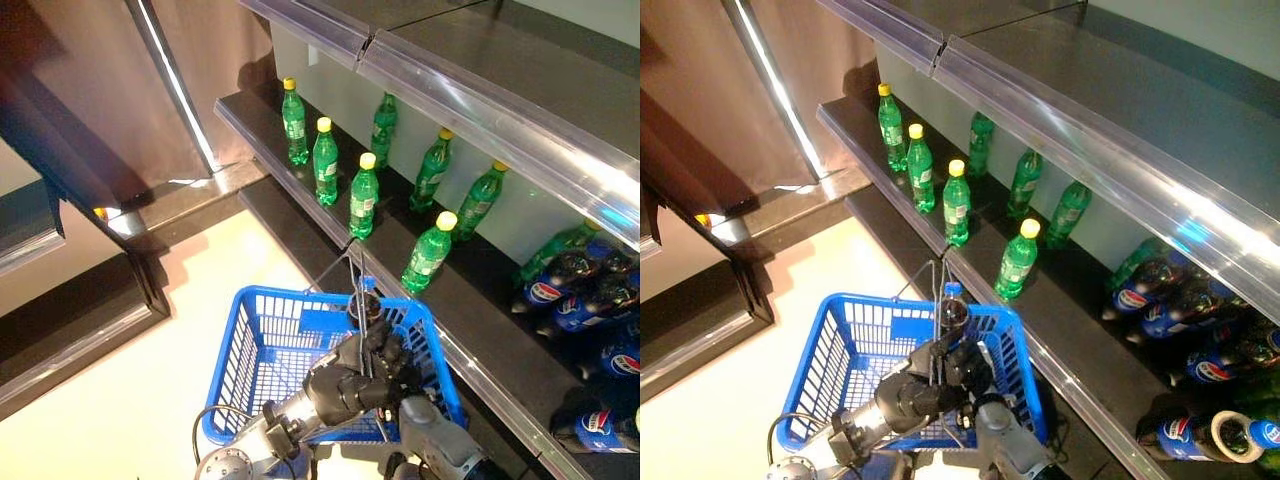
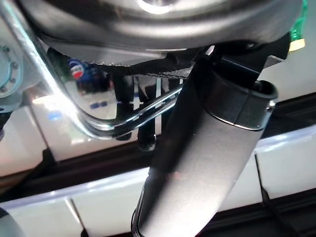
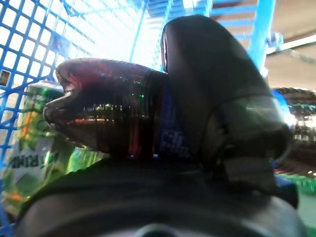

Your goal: Pick up the drink and place into the basket.

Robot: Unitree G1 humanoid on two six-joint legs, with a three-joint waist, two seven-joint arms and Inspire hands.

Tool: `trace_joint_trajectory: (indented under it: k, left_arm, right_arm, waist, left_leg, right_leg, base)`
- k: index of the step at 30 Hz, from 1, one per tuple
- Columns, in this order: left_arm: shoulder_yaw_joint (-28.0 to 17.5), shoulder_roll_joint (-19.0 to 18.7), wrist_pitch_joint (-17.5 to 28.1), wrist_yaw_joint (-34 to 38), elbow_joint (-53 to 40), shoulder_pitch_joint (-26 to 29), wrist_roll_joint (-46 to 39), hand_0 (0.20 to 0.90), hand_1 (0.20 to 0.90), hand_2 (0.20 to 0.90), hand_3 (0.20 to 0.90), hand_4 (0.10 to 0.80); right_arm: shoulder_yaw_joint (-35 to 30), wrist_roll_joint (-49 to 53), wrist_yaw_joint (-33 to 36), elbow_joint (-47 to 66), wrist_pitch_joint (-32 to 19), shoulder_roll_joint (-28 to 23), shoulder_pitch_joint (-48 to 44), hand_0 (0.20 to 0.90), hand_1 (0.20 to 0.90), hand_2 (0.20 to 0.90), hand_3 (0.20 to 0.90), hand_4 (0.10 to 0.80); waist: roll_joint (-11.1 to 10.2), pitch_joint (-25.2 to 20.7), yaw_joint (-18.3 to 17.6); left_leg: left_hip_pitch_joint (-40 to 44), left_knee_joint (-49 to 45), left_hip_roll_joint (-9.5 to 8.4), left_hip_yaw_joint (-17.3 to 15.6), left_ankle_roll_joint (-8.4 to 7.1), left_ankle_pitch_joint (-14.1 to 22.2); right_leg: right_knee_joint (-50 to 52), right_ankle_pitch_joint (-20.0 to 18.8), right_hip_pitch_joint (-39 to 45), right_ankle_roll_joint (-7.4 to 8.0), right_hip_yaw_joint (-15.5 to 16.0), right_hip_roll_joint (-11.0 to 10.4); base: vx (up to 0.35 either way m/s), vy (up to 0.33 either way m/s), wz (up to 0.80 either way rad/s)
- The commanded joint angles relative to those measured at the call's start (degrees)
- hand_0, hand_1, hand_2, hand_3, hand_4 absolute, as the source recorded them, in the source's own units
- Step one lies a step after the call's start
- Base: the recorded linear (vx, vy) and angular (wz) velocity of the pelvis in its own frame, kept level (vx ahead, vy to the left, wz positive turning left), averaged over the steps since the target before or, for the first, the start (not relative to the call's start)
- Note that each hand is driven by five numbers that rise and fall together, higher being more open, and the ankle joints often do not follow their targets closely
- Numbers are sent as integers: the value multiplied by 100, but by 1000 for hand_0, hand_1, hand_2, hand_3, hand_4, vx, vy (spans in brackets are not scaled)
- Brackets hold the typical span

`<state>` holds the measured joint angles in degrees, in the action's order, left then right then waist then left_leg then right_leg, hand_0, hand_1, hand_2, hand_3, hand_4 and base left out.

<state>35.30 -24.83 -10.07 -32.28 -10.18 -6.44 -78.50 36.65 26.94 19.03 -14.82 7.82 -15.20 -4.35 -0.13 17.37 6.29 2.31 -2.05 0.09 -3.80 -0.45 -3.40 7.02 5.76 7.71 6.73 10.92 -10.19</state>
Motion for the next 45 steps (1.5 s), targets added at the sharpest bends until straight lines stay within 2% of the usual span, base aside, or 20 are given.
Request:
trace_joint_trajectory:
  k: [1,5,9,14,17,23,29,42,43,44,45]
  left_arm:
    - [103,1139,235,-1364,-1946,730,-397,300,300,300,200,100]
    - [133,1135,57,-1424,-1913,702,-368,300,300,300,200,100]
    - [211,1146,-121,-1375,-1884,715,-400,300,300,300,200,100]
    - [237,1161,-285,-1265,-1790,825,-505,300,300,300,200,100]
    - [307,1253,-342,-1156,-1731,903,-480,300,300,300,200,100]
    - [418,1470,-559,-959,-1678,999,-544,300,300,300,200,100]
    - [596,1641,-860,-766,-1702,1115,-663,300,300,300,200,100]
    - [673,1641,-1110,-607,-1736,1124,-850,300,300,300,200,100]
    - [673,1624,-1117,-619,-1739,1130,-857,300,300,300,200,100]
    - [679,1616,-1116,-617,-1742,1130,-862,300,300,300,200,100]
    - [679,1616,-1116,-616,-1742,1130,-862,300,300,300,200,100]
  right_arm:
    - [404,490,-1064,90,219,384,-543,300,300,300,200,100]
    - [583,1105,-1718,-110,502,388,-501,300,300,300,200,100]
    - [842,480,-2284,-290,729,341,-643,300,300,300,200,100]
    - [1344,-1932,-2563,-489,1074,128,-1176,300,300,300,200,100]
    - [1591,-3021,-2711,-776,1216,163,-1603,300,300,300,200,100]
    - [1656,-3732,-3040,-1565,1063,621,-2156,300,300,300,200,100]
    - [1724,-4287,-2995,-2724,726,1140,-2409,300,300,300,200,100]
    - [1827,-4268,-2791,-3998,371,1298,-2410,300,300,300,200,100]
    - [1828,-4199,-2698,-4067,331,1301,-2398,338,338,338,244,144]
    - [1823,-4144,-2634,-4111,312,1312,-2398,766,766,766,744,644]
    - [1823,-4143,-2633,-4112,311,1313,-2399,846,846,846,837,737]
  waist:
    - [-139,-772,210]
    - [-213,-746,295]
    - [-274,-703,394]
    - [-367,-671,488]
    - [-406,-645,551]
    - [-442,-614,696]
    - [-446,-528,892]
    - [-434,-413,1072]
    - [-431,-399,1078]
    - [-432,-390,1084]
    - [-432,-390,1083]
  left_leg:
    - [-271,-1063,568,215,-468,467]
    - [-316,-1089,560,284,-481,445]
    - [-373,-1151,546,383,-482,444]
    - [-427,-1203,531,487,-484,442]
    - [-442,-1216,532,539,-472,436]
    - [-483,-1283,494,663,-455,454]
    - [-618,-1466,451,829,-464,495]
    - [-817,-1759,413,942,-483,611]
    - [-837,-1788,414,944,-481,622]
    - [-849,-1811,414,946,-481,633]
    - [-850,-1813,414,947,-481,633]
  right_leg:
    - [86,-808,-393,161,119,-485]
    - [92,-809,-382,162,168,-474]
    - [125,-816,-388,163,212,-470]
    - [151,-839,-415,184,182,-453]
    - [150,-861,-412,199,159,-438]
    - [167,-883,-396,216,171,-436]
    - [217,-914,-386,241,301,-467]
    - [300,-922,-406,276,435,-484]
    - [313,-924,-415,278,442,-483]
    - [320,-925,-417,278,447,-482]
    - [320,-924,-417,278,447,-482]
  base:
    - [22,-38,4]
    - [21,-45,3]
    - [33,-64,15]
    - [35,-55,4]
    - [33,-61,3]
    - [42,-43,3]
    - [34,-48,11]
    - [9,-12,6]
    - [-26,-21,3]
    - [0,0,0]
    - [0,0,0]
